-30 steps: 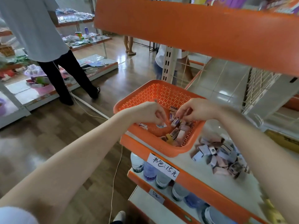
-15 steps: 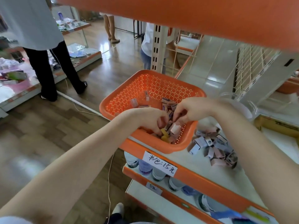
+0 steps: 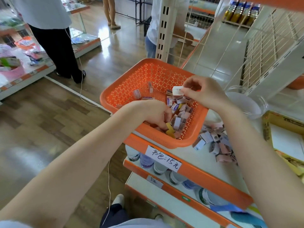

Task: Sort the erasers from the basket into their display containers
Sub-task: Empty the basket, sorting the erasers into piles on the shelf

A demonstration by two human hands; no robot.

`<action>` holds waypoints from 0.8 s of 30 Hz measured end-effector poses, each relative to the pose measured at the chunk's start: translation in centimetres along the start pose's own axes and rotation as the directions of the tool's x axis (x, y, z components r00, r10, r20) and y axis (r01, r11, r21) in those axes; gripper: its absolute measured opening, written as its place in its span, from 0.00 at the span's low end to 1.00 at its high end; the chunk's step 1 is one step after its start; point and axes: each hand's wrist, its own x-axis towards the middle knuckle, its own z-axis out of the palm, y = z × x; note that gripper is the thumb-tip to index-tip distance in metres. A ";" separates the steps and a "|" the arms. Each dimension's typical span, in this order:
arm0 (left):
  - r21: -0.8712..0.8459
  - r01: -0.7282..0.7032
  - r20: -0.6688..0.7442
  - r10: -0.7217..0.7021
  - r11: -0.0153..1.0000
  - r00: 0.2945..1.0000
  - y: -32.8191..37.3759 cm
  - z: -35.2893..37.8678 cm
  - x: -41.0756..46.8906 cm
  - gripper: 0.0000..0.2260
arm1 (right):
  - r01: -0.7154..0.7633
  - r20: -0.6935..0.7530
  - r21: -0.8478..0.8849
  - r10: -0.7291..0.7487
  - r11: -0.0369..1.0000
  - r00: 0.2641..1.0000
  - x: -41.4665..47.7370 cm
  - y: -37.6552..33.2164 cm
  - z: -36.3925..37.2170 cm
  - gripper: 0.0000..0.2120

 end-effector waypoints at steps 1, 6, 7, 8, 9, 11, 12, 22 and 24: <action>-0.006 -0.004 0.000 0.004 1.000 1.000 0.0 0.0 0.0 0.11 | -0.005 -0.004 0.009 0.005 1.000 1.000 -0.1 -0.1 0.0 0.02; -0.033 -0.043 -0.051 0.042 0.999 0.998 0.7 0.1 0.0 0.21 | -0.022 -0.065 0.072 0.027 0.997 0.998 -0.3 -0.1 0.2 0.02; -0.015 -0.059 -0.066 0.058 0.998 0.996 0.9 0.1 0.0 0.22 | -0.023 -0.076 0.080 0.030 0.996 0.997 -0.4 -0.2 0.2 0.02; 0.008 -0.073 -0.070 0.073 0.997 0.995 1.1 0.2 0.1 0.22 | -0.025 -0.083 0.088 0.032 0.996 0.996 -0.4 -0.2 0.2 0.02; 0.047 -0.083 -0.066 0.086 0.995 0.994 1.2 0.2 0.2 0.22 | -0.025 -0.088 0.092 0.033 0.995 0.996 -0.4 -0.2 0.2 0.02; 0.153 -0.091 -0.052 0.100 0.984 0.994 1.2 0.4 0.5 0.23 | -0.026 -0.098 0.095 0.035 0.995 0.995 -0.4 -0.2 0.3 0.02; 0.188 -0.086 -0.055 0.098 0.978 0.994 1.1 0.4 0.5 0.23 | -0.028 -0.103 0.091 0.037 0.995 0.994 -0.4 -0.2 0.4 0.02; 0.050 -0.041 -0.311 0.055 0.998 0.949 0.9 -0.1 -0.2 0.21 | -0.041 -0.155 0.169 0.068 0.985 0.986 -0.7 -0.5 0.3 0.02; 0.005 -0.066 -0.423 0.062 0.998 0.904 0.9 -0.7 -0.9 0.22 | -0.037 -0.166 0.245 0.079 0.969 0.983 -1.3 -0.7 -0.5 0.01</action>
